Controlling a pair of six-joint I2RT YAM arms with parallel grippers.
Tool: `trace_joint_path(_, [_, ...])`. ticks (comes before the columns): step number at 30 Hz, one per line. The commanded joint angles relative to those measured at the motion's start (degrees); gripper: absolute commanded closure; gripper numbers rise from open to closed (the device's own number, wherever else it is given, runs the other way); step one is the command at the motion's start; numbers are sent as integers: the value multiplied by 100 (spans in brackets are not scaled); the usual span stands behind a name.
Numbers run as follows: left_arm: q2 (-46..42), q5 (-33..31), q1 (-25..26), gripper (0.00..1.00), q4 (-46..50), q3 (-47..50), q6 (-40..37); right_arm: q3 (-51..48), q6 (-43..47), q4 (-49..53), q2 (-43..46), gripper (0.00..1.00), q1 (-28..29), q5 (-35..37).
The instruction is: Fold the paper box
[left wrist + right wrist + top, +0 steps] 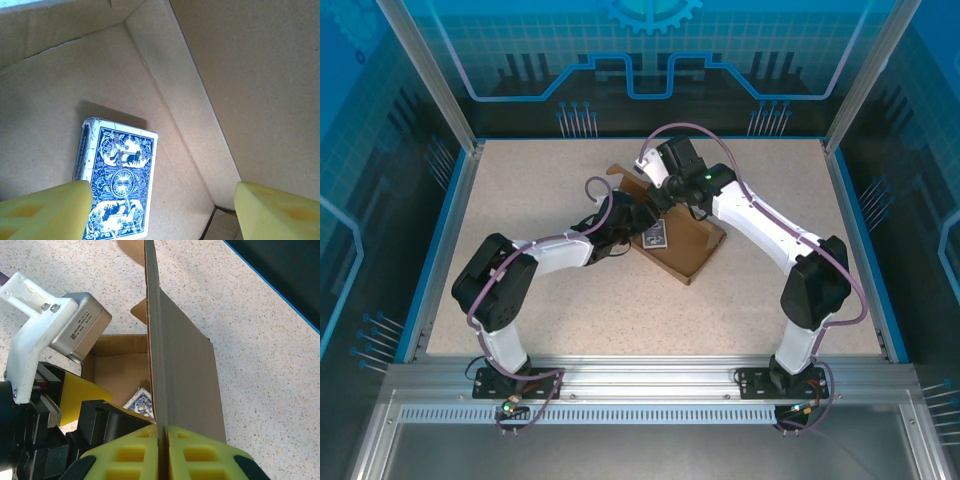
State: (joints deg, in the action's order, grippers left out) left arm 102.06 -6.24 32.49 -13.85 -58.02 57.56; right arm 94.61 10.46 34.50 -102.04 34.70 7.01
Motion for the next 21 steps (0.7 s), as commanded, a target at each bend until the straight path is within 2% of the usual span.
trace_joint_path(1, [-250, -148, 23, 24, 17, -21, -311, 112, -129, 23, -100, 89, -63, -78])
trace_joint_path(6, [-723, 21, -40, 24, 208, 220, -751, 98, -149, 24, -91, 89, -62, -50])
trace_joint_path(10, [-1331, 436, -298, 24, 364, 704, -1104, 37, -141, 30, -53, 88, -44, 7])
trace_joint_path(15, [-2374, 665, -933, 24, 975, 1318, -1478, -238, -123, -7, 16, 87, 65, 55])
trace_joint_path(21, [-3290, 616, -1848, 22, 1586, 1511, -1897, -853, -95, -198, 149, 85, 305, 100])
